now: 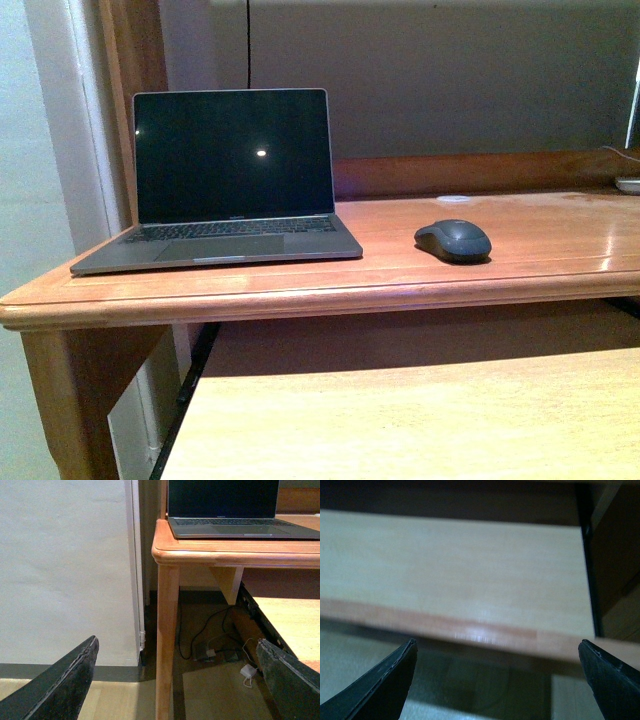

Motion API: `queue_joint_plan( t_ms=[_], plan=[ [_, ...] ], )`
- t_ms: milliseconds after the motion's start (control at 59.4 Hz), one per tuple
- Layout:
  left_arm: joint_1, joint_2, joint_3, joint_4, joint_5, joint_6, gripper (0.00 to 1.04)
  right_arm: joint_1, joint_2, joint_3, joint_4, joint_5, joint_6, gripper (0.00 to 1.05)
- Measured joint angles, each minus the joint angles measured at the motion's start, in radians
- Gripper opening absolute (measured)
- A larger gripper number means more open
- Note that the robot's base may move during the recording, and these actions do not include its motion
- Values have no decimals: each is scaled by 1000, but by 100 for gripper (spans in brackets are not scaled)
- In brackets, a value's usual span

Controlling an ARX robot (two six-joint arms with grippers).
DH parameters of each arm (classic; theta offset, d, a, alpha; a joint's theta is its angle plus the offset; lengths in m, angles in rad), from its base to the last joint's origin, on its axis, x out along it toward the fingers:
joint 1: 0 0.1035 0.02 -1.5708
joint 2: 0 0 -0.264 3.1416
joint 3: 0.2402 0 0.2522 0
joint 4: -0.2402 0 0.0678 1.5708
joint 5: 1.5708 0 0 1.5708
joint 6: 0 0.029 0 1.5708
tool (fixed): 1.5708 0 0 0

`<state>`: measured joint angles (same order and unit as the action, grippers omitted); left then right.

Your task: Place mouse

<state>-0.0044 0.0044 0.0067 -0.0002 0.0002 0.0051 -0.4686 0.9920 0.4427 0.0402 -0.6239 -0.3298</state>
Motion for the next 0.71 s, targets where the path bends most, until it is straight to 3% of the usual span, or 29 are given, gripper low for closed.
queue_joint_plan(
  t_ms=[135, 286, 539, 707],
  plan=[
    [0, 0, 0, 0, 0, 0, 97, -37, -10, -82, -43, -15, -126, 97],
    [0, 0, 0, 0, 0, 0, 97, 33, 6, -127, 36, 59, -149, 97],
    [0, 0, 0, 0, 0, 0, 97, 307, 214, -116, 315, 333, -23, 97],
    [0, 0, 0, 0, 0, 0, 97, 538, 452, 44, 433, 545, 82, 97]
  ],
)
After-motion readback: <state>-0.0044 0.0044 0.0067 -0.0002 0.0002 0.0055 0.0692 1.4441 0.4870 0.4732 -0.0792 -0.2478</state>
